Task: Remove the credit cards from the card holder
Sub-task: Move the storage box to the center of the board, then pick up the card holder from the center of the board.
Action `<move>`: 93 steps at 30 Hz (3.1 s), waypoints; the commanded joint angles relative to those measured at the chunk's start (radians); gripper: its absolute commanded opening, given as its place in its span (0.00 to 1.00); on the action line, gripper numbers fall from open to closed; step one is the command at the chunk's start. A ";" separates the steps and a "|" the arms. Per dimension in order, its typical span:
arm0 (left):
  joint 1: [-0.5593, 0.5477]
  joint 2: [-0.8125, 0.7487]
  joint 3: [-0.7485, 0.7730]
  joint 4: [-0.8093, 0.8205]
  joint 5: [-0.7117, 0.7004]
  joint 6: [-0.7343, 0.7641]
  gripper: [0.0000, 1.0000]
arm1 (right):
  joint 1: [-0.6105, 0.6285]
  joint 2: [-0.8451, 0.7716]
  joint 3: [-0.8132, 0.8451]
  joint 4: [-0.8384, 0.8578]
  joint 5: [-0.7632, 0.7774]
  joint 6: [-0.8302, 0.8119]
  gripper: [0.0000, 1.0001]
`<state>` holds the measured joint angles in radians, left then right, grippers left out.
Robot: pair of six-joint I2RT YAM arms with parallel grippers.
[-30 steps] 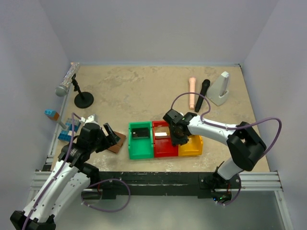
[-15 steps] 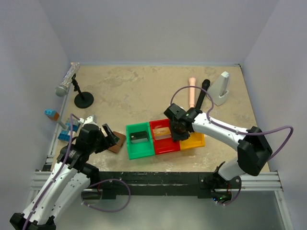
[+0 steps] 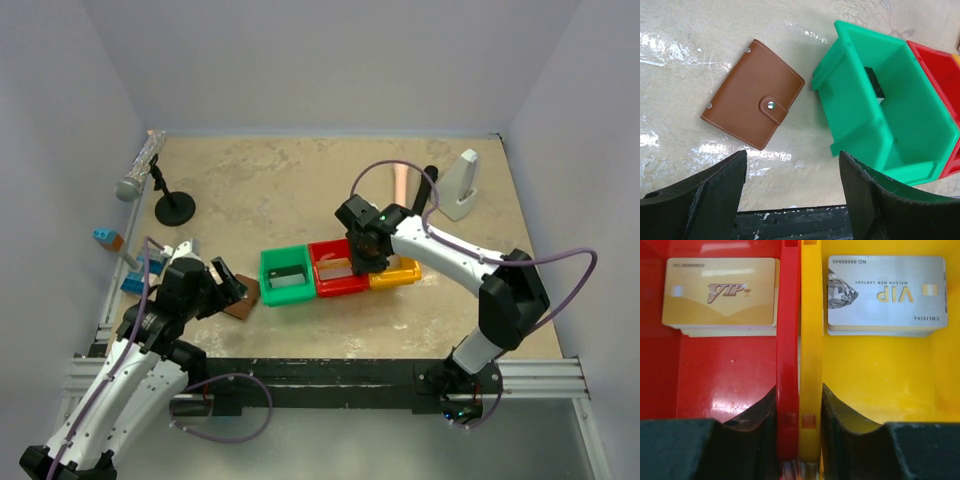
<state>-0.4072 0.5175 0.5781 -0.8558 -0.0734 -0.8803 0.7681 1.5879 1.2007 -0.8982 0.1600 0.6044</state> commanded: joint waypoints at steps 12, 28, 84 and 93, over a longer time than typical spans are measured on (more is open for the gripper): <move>-0.002 0.032 0.140 -0.029 -0.069 0.004 0.78 | -0.124 0.219 0.497 0.090 -0.023 -0.051 0.00; -0.002 0.082 0.109 0.004 -0.077 -0.002 0.78 | -0.193 0.566 0.933 -0.011 0.009 -0.048 0.00; -0.002 0.191 0.046 0.117 -0.011 -0.026 0.83 | -0.280 0.592 0.766 -0.071 -0.245 -0.060 0.61; 0.007 0.297 0.077 0.135 -0.088 0.023 0.92 | -0.262 0.223 0.472 0.094 -0.082 -0.117 0.69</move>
<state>-0.4061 0.7700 0.6182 -0.7502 -0.1169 -0.8978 0.4885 2.0331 1.7409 -0.8982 -0.0101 0.5224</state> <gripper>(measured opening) 0.898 0.661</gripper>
